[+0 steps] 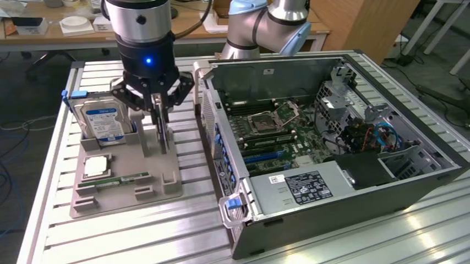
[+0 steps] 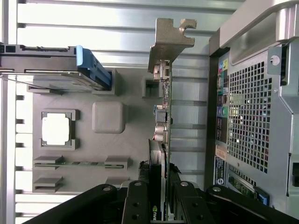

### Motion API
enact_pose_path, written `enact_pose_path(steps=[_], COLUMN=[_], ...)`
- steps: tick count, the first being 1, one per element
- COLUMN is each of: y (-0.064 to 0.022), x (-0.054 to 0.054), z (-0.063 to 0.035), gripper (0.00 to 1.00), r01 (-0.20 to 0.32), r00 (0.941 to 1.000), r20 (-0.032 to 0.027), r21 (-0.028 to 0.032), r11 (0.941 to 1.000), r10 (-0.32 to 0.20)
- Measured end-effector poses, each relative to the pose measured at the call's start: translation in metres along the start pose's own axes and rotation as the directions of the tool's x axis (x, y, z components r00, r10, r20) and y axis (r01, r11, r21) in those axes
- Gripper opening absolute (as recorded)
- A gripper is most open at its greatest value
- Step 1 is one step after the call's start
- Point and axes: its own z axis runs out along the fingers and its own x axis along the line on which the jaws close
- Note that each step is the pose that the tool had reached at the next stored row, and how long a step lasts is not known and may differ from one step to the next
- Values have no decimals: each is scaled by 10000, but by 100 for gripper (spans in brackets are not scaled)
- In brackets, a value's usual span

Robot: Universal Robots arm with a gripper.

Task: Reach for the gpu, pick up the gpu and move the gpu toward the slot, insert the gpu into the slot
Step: 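Pick up the gpu and move the gpu toward the slot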

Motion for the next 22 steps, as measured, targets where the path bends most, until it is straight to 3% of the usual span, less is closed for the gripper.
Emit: enact_pose_path(steps=[22], y=[6], x=[-2], z=[-120], gripper=[26], r01=[0], r00=[10000], r20=[1], r21=[-8], r11=[10000], r10=[0])
